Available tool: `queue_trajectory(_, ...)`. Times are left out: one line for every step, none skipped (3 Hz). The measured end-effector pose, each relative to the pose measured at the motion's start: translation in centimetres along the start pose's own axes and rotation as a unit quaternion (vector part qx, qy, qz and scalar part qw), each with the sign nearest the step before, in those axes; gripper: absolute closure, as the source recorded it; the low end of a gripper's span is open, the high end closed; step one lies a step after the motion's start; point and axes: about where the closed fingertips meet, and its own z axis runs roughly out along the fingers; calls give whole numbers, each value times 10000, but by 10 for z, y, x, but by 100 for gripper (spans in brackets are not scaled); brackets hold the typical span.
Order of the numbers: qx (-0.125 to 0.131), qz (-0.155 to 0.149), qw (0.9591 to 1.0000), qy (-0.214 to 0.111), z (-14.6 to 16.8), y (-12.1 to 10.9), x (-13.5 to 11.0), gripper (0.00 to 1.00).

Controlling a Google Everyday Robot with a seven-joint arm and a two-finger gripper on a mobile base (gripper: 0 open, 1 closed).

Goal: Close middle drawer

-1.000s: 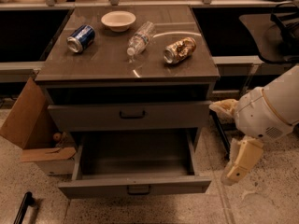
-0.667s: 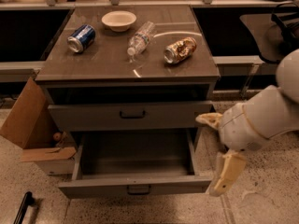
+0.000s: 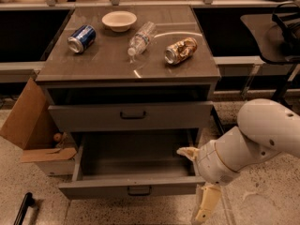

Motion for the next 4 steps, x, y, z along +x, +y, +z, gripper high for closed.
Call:
queue_trajectory(0,0,10000,0,0,0,0,0)
queue_trajectory(-22,67,9999,147,23,-1,11,0)
queue_trajectory(-129,77,9995,272,62,0,32,0)
queue_trajectory(-274,60,9993,260,96,2,50,0)
